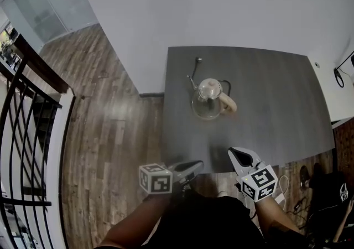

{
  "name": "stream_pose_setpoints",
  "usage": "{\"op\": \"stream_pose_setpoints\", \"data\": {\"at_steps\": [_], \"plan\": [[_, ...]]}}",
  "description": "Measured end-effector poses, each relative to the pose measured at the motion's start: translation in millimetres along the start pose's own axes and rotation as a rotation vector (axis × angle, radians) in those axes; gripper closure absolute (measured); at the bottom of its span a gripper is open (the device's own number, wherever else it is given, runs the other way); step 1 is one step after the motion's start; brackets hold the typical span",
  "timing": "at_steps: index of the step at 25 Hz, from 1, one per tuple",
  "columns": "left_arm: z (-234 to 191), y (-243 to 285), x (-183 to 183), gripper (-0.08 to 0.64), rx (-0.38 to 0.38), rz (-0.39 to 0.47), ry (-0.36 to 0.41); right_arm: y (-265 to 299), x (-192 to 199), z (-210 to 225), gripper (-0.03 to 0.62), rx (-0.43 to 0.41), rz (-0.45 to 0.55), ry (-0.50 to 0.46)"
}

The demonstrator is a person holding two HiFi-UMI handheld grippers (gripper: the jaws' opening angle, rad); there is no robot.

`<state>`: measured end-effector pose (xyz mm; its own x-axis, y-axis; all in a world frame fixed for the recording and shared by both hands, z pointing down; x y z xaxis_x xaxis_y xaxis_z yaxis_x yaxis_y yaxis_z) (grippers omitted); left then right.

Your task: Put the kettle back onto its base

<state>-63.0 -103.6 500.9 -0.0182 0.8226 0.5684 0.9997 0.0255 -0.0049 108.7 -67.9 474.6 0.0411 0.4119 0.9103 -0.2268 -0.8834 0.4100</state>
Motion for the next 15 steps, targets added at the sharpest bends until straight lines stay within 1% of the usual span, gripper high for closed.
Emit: {"op": "stream_pose_setpoints", "data": {"at_steps": [7, 15], "plan": [[29, 25, 25, 0.560, -0.077, 0.083, 0.029, -54, 16, 15, 0.565, -0.075, 0.002, -0.033], [73, 46, 81, 0.560, -0.168, 0.118, 0.078, -112, 42, 29, 0.566, -0.154, 0.013, -0.036]]}}
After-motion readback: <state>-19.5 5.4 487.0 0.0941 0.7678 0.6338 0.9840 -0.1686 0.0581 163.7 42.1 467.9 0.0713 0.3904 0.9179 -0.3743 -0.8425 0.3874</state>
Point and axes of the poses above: the fingertips, and each gripper's own axes: y forward along the fingers, z to its right, x out of its underside, the point moved 6 cm from there along -y, backward along the fingers, and after that the axes turned 10 degrees about x, right-handed, at the moved point
